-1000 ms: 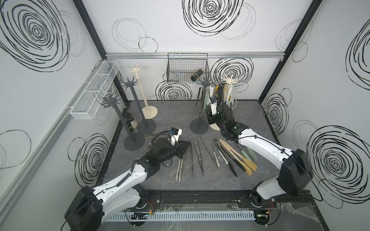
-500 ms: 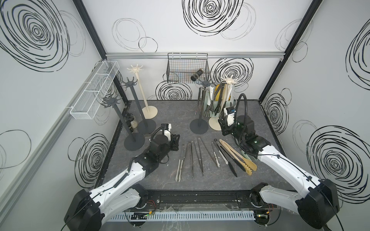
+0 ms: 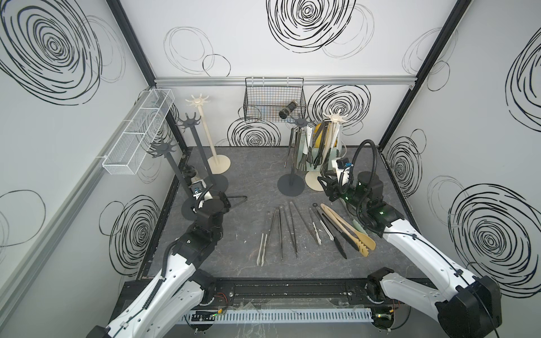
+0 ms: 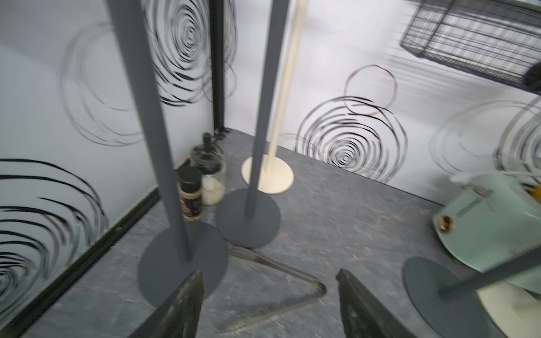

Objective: Hang food tongs on kitchen utensil racks
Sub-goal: Pick up the rack from the center of the board.

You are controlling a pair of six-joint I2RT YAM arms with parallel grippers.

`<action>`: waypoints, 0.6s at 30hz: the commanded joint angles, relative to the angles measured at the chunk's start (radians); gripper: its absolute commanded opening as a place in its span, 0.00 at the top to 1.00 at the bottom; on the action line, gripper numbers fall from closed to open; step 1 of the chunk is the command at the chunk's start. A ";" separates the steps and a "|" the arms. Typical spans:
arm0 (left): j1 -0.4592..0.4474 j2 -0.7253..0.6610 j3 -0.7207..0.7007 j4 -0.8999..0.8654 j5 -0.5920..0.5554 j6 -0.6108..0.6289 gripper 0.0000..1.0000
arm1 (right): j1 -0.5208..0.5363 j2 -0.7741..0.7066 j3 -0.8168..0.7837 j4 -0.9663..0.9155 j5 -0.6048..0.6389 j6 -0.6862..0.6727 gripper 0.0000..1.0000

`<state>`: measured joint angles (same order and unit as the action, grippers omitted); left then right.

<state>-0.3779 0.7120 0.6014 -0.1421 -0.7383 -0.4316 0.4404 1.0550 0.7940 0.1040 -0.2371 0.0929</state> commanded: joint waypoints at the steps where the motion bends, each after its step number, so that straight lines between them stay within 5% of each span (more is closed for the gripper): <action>1: 0.098 0.002 0.001 0.166 -0.073 0.108 0.17 | -0.003 -0.006 -0.020 0.063 -0.085 0.034 0.61; 7: 0.195 0.043 -0.073 0.439 -0.099 0.275 0.01 | -0.003 -0.025 -0.037 0.066 -0.094 0.037 0.60; 18: 0.220 0.172 -0.265 1.075 -0.176 0.591 0.03 | -0.002 -0.012 -0.016 0.031 -0.105 0.050 0.60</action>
<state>-0.1745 0.8551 0.3492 0.6605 -0.8680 0.0330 0.4404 1.0489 0.7639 0.1352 -0.3302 0.1314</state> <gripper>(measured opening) 0.974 0.399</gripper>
